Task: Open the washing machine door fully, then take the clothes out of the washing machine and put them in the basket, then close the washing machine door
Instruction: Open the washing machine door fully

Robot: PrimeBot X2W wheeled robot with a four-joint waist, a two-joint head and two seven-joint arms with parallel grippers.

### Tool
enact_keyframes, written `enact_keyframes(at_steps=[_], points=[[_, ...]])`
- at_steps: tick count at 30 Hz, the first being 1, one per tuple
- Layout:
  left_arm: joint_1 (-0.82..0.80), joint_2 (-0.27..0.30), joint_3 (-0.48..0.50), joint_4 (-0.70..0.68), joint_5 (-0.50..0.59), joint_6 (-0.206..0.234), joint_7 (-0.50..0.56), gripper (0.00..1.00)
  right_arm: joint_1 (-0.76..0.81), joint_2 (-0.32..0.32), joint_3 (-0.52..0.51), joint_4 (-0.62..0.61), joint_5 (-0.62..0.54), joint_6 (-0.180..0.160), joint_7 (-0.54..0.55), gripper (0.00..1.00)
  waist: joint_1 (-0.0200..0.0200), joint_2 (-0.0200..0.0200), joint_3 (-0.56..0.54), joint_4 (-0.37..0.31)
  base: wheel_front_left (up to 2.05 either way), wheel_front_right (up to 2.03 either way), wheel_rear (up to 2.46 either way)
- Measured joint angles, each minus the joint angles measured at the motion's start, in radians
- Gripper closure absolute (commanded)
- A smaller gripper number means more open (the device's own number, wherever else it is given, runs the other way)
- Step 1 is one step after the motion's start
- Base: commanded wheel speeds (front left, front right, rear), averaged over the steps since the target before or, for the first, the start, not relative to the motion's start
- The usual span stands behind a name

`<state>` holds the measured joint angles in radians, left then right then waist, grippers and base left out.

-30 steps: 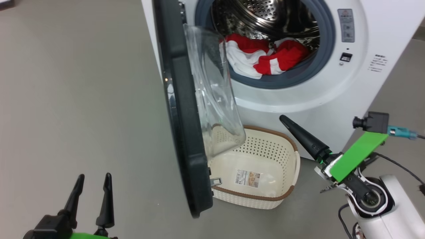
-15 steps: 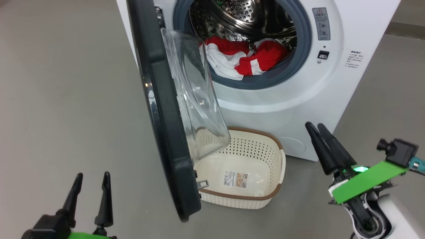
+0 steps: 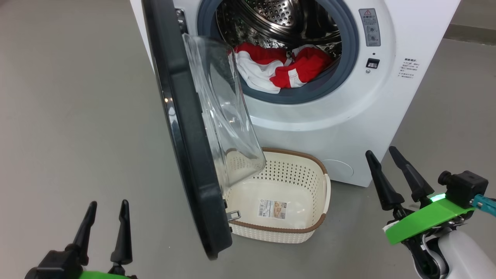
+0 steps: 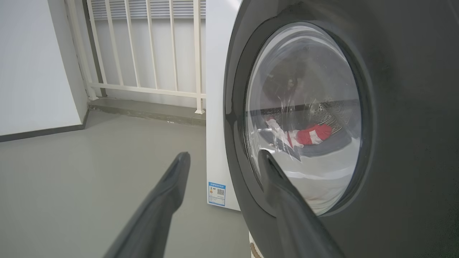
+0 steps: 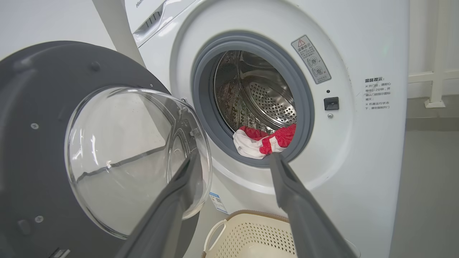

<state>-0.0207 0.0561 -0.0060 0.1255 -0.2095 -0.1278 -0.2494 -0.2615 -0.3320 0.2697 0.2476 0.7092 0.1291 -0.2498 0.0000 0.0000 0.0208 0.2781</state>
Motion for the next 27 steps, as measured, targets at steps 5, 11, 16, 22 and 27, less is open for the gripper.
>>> enact_keyframes(at_steps=[5,11,16,22,27], points=[[0.000,0.000,-0.002,0.000,-0.006,0.000,0.000,0.00,0.029,0.046,-0.034,-0.005,-0.109,0.000,0.000,0.00,0.0000,0.0000,0.002,0.005,0.00,0.00,0.00],[0.000,0.000,-0.004,0.001,-0.006,0.000,0.000,0.00,0.050,0.066,-0.053,0.001,-0.132,0.000,0.000,0.00,0.0000,0.0001,0.000,0.007,0.00,0.00,0.00],[0.000,0.001,-0.004,0.002,-0.007,0.000,0.000,0.00,0.057,0.072,-0.054,0.001,-0.150,0.000,0.000,0.00,0.0000,0.0000,-0.002,0.006,0.00,0.00,0.00],[0.000,0.003,-0.004,0.003,-0.007,0.000,0.000,0.00,0.057,0.072,-0.054,0.001,-0.152,0.000,0.000,0.00,0.0000,0.0000,-0.004,0.004,0.00,0.00,0.00],[0.000,0.003,-0.004,0.003,-0.013,0.000,0.000,0.00,0.057,0.072,-0.055,0.001,-0.152,0.000,0.000,0.00,0.0000,0.0000,-0.005,0.004,0.00,0.00,0.00]])
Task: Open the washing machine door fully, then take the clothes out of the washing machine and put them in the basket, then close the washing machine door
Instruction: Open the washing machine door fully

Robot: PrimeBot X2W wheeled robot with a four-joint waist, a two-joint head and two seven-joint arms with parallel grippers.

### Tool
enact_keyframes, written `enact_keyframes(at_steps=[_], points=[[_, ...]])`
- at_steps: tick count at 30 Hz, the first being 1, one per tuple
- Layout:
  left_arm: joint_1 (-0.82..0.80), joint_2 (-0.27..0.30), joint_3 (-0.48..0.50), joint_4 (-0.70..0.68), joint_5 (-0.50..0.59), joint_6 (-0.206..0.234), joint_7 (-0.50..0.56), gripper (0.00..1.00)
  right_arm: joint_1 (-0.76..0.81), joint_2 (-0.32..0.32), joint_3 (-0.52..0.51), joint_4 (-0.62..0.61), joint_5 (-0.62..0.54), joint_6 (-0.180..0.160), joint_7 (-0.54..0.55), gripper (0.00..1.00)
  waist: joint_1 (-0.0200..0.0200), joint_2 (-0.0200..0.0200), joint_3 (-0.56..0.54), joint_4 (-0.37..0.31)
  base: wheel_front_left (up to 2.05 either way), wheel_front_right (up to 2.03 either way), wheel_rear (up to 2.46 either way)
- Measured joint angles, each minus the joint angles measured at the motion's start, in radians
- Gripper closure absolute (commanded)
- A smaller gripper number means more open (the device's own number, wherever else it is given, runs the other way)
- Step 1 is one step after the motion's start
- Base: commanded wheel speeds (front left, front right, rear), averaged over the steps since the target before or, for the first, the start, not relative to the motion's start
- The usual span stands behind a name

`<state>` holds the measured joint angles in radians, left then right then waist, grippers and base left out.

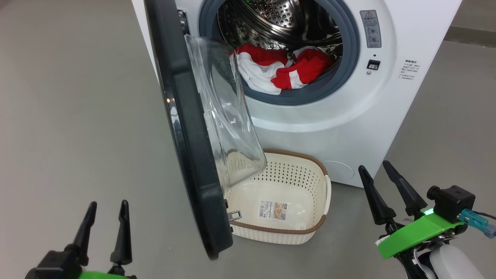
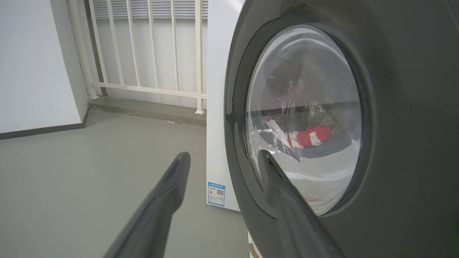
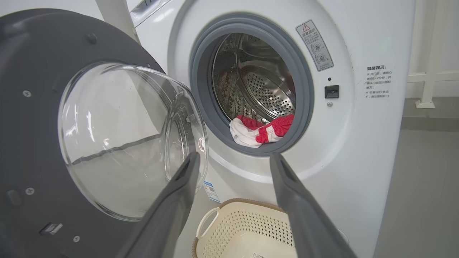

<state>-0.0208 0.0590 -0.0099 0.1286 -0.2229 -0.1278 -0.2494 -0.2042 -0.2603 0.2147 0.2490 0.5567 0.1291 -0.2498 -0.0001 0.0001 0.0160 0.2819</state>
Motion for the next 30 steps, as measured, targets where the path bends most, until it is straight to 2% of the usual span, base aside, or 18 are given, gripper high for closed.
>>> enact_keyframes(at_steps=[26,27,28,29,30], points=[[0.000,-0.001,0.004,0.000,-0.004,0.000,0.000,0.00,0.002,0.001,0.000,0.011,-0.005,0.000,0.000,0.00,0.0000,0.0000,0.002,-0.001,0.00,0.00,0.00],[0.000,-0.001,0.003,0.000,-0.006,0.000,0.000,0.18,0.002,0.001,0.000,0.012,-0.005,0.000,0.000,0.00,0.0000,0.0000,0.002,-0.001,0.00,0.00,0.00],[0.000,-0.001,0.003,0.000,-0.008,0.000,0.000,0.52,0.002,0.002,0.000,0.013,-0.005,0.000,0.000,0.00,0.0000,0.0000,0.002,-0.002,0.00,0.00,0.00],[0.000,-0.001,0.003,0.000,-0.009,0.000,0.000,0.64,0.002,0.002,0.000,0.014,-0.005,0.000,0.000,0.00,0.0000,0.0000,0.002,-0.002,0.00,0.00,0.00],[0.000,-0.001,0.003,0.001,-0.009,0.000,0.000,0.64,0.002,0.002,0.000,0.015,-0.008,0.000,0.000,0.00,0.0000,0.0000,0.002,-0.002,0.00,0.00,0.00]])
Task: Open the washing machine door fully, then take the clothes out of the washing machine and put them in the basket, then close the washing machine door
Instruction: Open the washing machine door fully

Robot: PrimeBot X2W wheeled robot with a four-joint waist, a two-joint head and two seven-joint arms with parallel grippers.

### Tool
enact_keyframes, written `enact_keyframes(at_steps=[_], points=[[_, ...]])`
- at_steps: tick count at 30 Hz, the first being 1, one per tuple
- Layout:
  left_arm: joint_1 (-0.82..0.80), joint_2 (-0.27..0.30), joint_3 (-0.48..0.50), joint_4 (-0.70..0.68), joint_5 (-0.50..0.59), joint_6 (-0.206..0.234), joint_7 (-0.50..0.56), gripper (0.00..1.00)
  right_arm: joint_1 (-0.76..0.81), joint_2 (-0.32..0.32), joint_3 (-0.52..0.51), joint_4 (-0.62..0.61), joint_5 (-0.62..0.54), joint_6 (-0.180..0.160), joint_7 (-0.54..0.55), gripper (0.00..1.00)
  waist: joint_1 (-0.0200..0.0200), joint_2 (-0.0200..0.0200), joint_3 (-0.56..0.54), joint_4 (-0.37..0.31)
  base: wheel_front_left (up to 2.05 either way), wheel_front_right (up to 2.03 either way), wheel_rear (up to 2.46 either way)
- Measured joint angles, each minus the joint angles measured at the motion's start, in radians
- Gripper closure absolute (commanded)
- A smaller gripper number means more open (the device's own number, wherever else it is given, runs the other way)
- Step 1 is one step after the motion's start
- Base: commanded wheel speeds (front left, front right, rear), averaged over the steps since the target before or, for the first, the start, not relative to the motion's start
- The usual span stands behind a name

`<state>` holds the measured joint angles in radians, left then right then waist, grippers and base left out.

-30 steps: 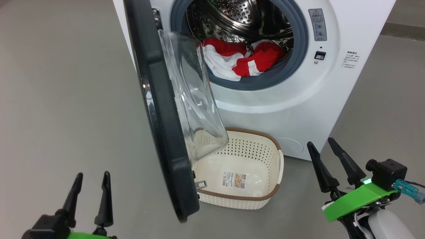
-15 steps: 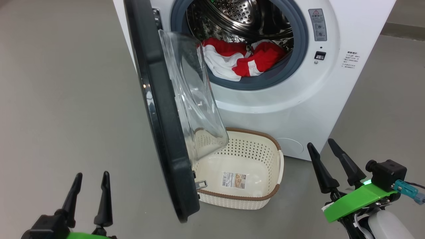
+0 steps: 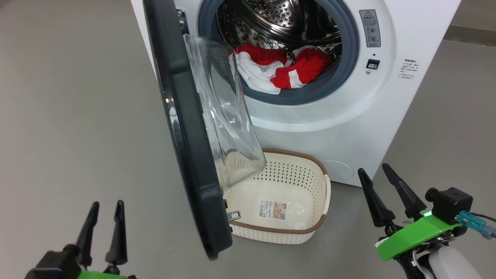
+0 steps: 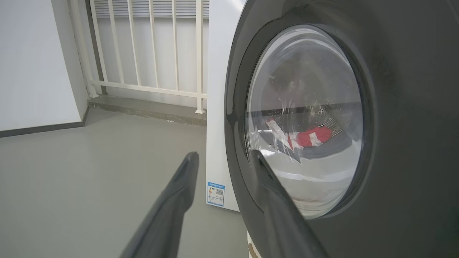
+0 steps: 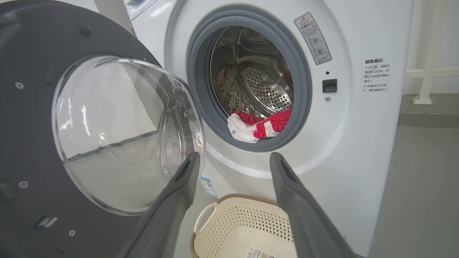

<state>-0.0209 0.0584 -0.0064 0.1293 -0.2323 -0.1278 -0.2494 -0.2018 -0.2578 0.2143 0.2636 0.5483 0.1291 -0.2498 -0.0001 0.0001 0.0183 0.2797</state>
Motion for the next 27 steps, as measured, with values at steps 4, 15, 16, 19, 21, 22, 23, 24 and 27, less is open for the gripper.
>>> enact_keyframes(at_steps=[4,15,16,19,21,22,23,24,27], points=[[0.000,0.001,0.000,-0.004,0.000,0.000,0.000,1.00,0.000,0.001,0.000,0.002,-0.002,0.000,0.000,0.00,0.0000,0.0000,-0.001,-0.001,0.00,0.00,0.00],[-0.030,0.000,-0.034,-0.211,0.002,0.000,0.000,1.00,0.000,0.003,-0.001,0.002,-0.003,0.000,0.000,0.00,0.0000,0.0000,0.001,-0.008,0.00,0.00,0.00],[-0.031,-0.001,-0.041,-0.240,0.004,0.000,0.000,1.00,0.000,0.003,-0.001,0.002,-0.003,0.000,0.000,0.00,0.0000,0.0000,0.001,-0.010,0.00,0.00,0.00],[-0.031,-0.003,-0.068,-0.328,0.012,0.000,-0.007,1.00,0.000,0.004,-0.001,0.002,-0.003,0.000,0.000,0.00,0.0000,0.0000,0.002,-0.014,0.00,0.00,0.00],[-0.031,-0.003,-0.090,-0.375,0.014,0.000,-0.007,1.00,0.000,0.005,-0.001,0.002,-0.003,0.000,0.000,0.00,0.0000,0.0000,0.001,-0.017,0.00,0.00,0.00],[-0.031,-0.003,-0.103,-0.399,0.018,0.000,-0.007,1.00,0.000,0.006,-0.001,0.002,-0.003,0.000,0.000,0.00,0.0000,0.0000,0.001,-0.019,0.00,0.00,0.00],[-0.031,-0.003,-0.117,-0.419,0.019,0.000,-0.007,1.00,0.000,0.007,-0.001,0.002,-0.003,0.000,0.000,0.00,0.0000,0.0000,0.001,-0.020,0.00,0.00,0.00],[-0.031,-0.003,-0.131,-0.437,0.020,0.000,-0.007,1.00,0.000,0.007,-0.001,0.002,-0.003,0.000,0.000,0.00,0.0000,0.0000,0.001,-0.022,0.00,0.00,0.00],[-0.031,-0.003,-0.173,-0.484,0.020,0.000,-0.007,1.00,0.000,0.009,-0.001,0.002,-0.003,0.000,0.000,0.00,0.0000,0.0000,0.002,-0.026,0.00,0.00,0.00]])
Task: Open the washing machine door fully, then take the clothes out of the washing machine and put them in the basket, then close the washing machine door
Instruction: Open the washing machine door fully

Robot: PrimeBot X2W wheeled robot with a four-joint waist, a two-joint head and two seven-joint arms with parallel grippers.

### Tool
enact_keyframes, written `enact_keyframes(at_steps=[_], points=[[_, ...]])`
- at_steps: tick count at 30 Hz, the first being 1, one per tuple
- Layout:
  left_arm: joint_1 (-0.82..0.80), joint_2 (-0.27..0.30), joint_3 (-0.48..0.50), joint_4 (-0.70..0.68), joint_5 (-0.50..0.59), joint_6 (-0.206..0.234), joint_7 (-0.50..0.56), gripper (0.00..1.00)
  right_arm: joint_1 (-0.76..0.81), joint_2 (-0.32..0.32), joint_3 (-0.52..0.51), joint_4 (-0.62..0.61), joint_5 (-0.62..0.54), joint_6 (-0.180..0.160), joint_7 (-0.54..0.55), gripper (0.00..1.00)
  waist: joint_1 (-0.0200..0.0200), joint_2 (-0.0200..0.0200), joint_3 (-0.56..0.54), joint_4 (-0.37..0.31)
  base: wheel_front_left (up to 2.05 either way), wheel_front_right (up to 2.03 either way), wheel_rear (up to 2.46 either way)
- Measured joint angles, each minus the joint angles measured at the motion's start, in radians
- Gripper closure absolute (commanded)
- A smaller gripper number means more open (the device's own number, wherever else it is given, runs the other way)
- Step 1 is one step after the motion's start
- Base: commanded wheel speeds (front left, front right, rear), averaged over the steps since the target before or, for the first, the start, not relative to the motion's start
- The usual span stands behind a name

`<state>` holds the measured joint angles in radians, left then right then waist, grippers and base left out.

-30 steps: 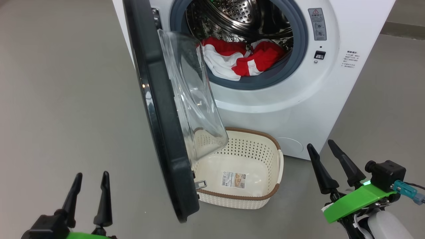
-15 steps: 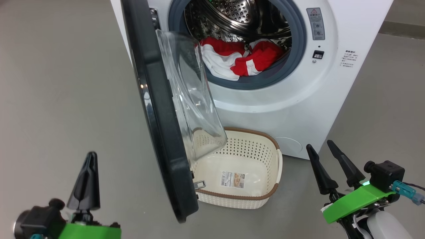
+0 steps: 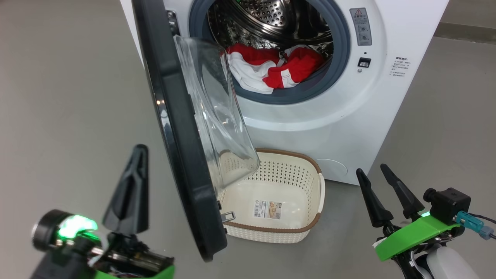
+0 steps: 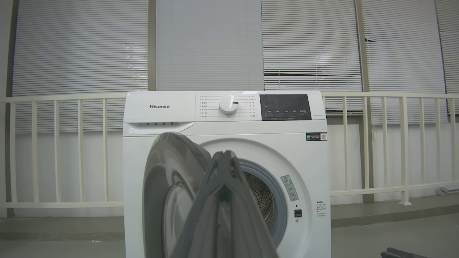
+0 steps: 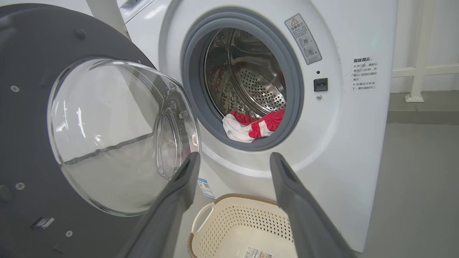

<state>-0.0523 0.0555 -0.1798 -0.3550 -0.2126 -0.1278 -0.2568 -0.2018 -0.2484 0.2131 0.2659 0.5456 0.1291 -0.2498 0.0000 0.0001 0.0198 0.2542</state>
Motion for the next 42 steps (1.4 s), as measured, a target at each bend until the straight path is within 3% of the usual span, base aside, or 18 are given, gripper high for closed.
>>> enact_keyframes(at_steps=[7,14,31,42], points=[[0.003,0.012,-0.157,-0.005,-0.034,0.000,0.003,1.00,0.000,0.003,0.002,0.000,0.000,0.000,0.000,0.00,0.0000,0.0000,0.003,-0.011,0.00,0.00,0.00],[0.004,0.017,-0.272,0.104,-0.102,0.000,0.028,1.00,0.000,0.003,0.006,0.001,0.001,0.000,0.000,0.00,0.0000,0.0000,0.013,-0.026,0.00,0.00,0.00],[-0.001,0.022,-0.326,0.386,-0.217,0.000,0.034,1.00,0.000,0.002,0.023,0.007,0.003,0.000,0.000,0.00,0.0000,0.0000,0.019,-0.050,0.00,0.00,0.00],[-0.020,0.013,-0.306,0.452,-0.230,0.001,0.018,1.00,0.000,0.002,0.029,0.010,0.003,0.000,0.000,0.00,0.0000,0.0000,0.021,-0.038,0.00,0.00,0.00]])
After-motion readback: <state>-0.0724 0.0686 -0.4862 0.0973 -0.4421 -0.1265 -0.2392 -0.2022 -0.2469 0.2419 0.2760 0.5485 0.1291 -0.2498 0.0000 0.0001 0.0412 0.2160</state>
